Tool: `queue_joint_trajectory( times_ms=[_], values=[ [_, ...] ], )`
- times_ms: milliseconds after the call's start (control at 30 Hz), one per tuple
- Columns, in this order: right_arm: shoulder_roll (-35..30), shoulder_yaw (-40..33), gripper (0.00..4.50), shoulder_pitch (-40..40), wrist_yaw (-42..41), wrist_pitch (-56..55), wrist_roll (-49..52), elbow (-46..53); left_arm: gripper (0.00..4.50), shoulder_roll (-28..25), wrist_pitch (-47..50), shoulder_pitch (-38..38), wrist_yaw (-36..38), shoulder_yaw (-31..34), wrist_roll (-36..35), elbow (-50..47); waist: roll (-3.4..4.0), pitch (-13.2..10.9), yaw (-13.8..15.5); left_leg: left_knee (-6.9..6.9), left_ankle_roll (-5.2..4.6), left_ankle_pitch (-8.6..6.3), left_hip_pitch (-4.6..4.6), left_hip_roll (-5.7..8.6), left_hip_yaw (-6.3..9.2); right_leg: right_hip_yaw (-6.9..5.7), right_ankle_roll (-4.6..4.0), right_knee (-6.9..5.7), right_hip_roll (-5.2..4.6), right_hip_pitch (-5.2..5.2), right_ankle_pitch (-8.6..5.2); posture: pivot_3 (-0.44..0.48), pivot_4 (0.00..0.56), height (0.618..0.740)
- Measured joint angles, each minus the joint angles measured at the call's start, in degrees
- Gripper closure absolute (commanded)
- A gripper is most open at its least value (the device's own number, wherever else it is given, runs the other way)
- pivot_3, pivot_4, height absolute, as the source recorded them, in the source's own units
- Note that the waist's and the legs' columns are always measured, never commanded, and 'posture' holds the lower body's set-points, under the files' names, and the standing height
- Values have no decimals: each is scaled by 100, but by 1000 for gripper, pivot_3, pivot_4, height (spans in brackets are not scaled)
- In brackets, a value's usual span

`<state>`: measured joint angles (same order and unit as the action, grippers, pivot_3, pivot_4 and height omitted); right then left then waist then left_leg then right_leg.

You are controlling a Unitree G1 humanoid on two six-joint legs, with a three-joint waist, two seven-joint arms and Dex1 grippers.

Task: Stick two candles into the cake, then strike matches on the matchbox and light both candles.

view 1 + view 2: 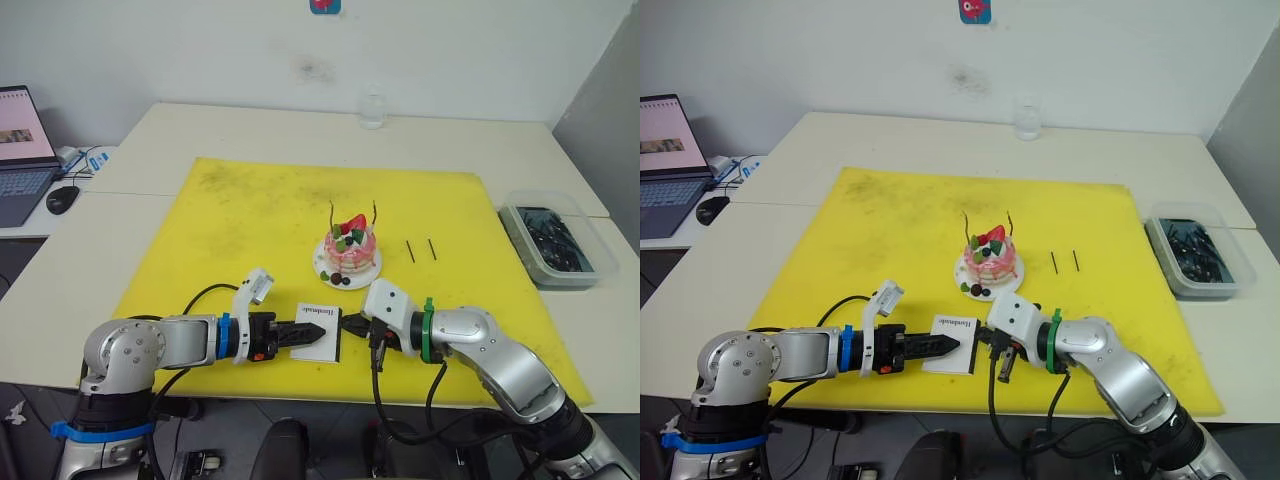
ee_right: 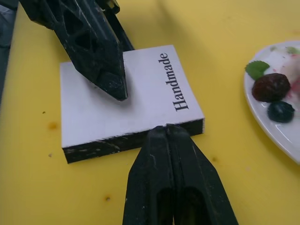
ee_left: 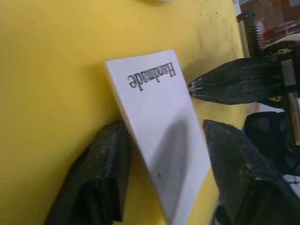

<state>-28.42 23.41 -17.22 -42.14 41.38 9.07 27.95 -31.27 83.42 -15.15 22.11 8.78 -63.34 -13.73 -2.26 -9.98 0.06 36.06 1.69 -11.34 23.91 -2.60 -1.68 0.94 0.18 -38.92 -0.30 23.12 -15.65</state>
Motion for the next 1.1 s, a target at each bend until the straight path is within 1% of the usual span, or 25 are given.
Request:
queue_joint_trajectory(
  times_ms=[133, 167, 267, 367, 467, 533, 633, 700, 833, 1000, 1100],
  values=[
    [-65, -262, 4500, 0, 6, 221, 142, 183, 4254, 5, 6, 34, 61, 104, 9, 1, 0, 0, -1, -2, 0, 0, 2, -3, 2, -3, 0, 0, 1, 2, 0, 0, 150, 740],
    [-72, -343, 4500, 1, 13, 312, 201, 263, 4477, 12, 79, 22, 95, 197, -100, 1, 0, 0, -1, -2, 0, 0, 4, -4, 2, -3, 0, 0, 1, 4, -1, 0, 150, 740],
    [-140, -655, 4500, 1, 29, 579, 435, 493, 4477, 16, 385, -132, 88, 384, -492, 3, -2, -2, -4, -2, 0, 0, 10, -5, 4, -5, 0, 0, 3, 7, -1, 0, 150, 740],
    [-345, -1038, 4500, 7, 26, 870, 687, 703, 4477, 36, 673, -366, -95, 547, -993, 3, -3, -3, -17, -3, 0, 0, 12, -5, 3, -4, 1, 0, 4, 9, -1, 0, 150, 740],
    [-665, -1386, 4500, 49, -24, 1079, 882, 834, 4477, 280, 781, -422, -417, 550, -1538, 5, -5, -4, -19, -3, 0, 0, 13, -5, 3, -3, 3, 2, 4, 9, -2, 0, 150, 740],
    [-814, -1554, 4500, 114, -29, 1182, 1009, 884, 4477, 543, 729, -421, -736, 472, -1713, 8, -5, -4, -19, -4, 0, 0, 14, -5, 4, -4, 3, 2, 4, 9, -2, 0, 150, 740],
    [-990, -1616, 4500, 252, -30, 1268, 1083, 1012, 4477, 1037, 515, -367, -1250, 302, -1666, 128, -6, -5, -17, -3, 0, 0, 13, -5, 6, -4, 3, 1, 7, 8, -2, 0, 150, 740],
    [-1103, -1590, 4500, 353, -28, 1294, 1134, 1060, 4477, 1309, 314, -264, -1533, 178, -1472, 257, -7, -5, -17, -3, 0, 0, 13, -4, 6, -4, 4, 1, 9, 8, -2, 0, 150, 740],
    [-1196, -1343, 4500, 509, 25, 1142, 1002, 1040, 4477, 1414, -17, -86, -1654, 38, -1072, 294, -7, -5, -39, -4, 1, 0, 7, -4, 4, -1, 3, -1, 16, 8, -2, 0, 150, 740],
    [-1121, -832, 4500, 481, 152, 816, 720, 707, 4477, 1426, -175, 16, -1620, -65, -913, 213, -6, -5, -43, -3, 1, 0, 2, -5, 4, 1, 3, -2, 17, 5, -1, 0, 150, 740],
    [-1078, -608, 4500, 439, 226, 597, 497, 448, 3678, 1426, -208, 31, -1584, -71, -879, 211, -7, -5, -45, -2, 0, 0, 3, -3, 0, 4, 4, -1, 16, 5, -1, 0, 150, 740]
  ],
)
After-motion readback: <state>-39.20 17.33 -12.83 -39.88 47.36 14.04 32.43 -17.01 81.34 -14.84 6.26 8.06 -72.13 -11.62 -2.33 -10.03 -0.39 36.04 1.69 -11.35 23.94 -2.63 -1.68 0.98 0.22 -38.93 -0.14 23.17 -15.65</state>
